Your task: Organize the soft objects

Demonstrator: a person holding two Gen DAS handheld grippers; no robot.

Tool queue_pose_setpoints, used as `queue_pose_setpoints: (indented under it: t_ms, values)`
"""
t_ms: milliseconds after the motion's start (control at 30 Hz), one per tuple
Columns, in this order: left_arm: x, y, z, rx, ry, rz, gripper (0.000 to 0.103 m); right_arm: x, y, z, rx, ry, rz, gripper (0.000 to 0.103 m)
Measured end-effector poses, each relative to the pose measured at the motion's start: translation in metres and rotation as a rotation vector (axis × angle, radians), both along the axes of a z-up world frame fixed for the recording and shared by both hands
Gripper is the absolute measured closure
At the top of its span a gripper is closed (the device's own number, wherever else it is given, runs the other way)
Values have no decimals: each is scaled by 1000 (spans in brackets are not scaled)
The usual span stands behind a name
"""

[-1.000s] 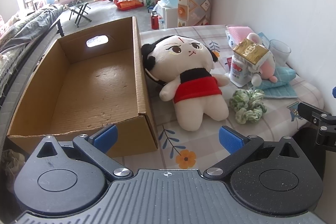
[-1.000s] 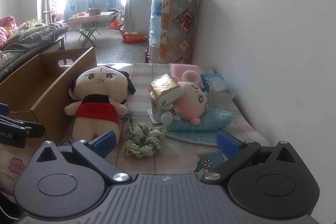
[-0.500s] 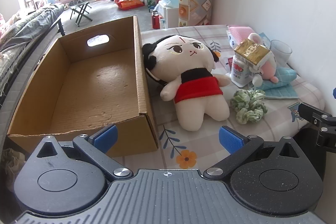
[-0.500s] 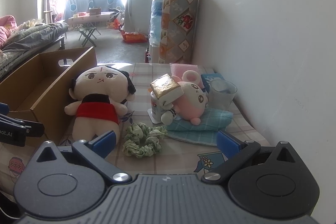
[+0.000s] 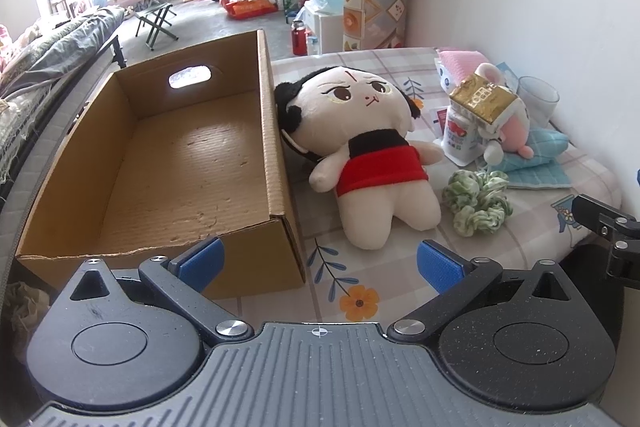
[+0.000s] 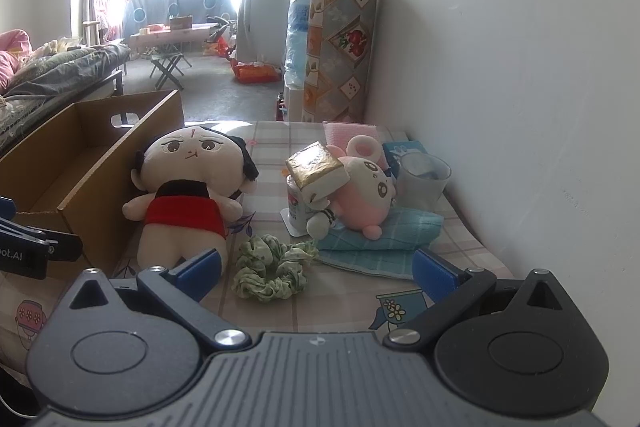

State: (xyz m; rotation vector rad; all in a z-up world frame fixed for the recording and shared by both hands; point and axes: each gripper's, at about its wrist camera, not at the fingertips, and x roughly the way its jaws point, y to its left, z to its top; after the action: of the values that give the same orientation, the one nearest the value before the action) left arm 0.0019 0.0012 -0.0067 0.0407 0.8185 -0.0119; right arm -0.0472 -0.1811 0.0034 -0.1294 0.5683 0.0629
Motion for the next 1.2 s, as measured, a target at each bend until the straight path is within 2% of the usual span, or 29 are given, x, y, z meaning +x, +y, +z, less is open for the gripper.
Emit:
queue_pose_setpoints:
  t_ms: [400,567,667,800,900,967,1067,1200]
  values:
    - [2,4,-2,-21,4,0,0,1,2,-2,-3,-6,19,0]
    - [0,5,-6,-59,-17,-23,0,2,-3,-3,6,-21,22,0]
    - [-3,0,-6,-51,-33,-45,0,2,-10,-4,25,-39,25,0]
    - [-7,-11,-6,-43,-59,-106,0,5,-26,-6,91,-50,60,0]
    - [-8,-17,-6,-84,-83,-162,0,10,-40,-12,172,-54,81,0]
    - [-6,-25,-6,-96,-93,-209,0,13,-50,-17,215,-67,69,0]
    - [-2,-45,-8,-67,-116,-282,3,19,-58,-26,216,-73,29,0]
    - [8,-71,-15,-52,-96,-373,9,27,-74,-37,262,-82,-10,1]
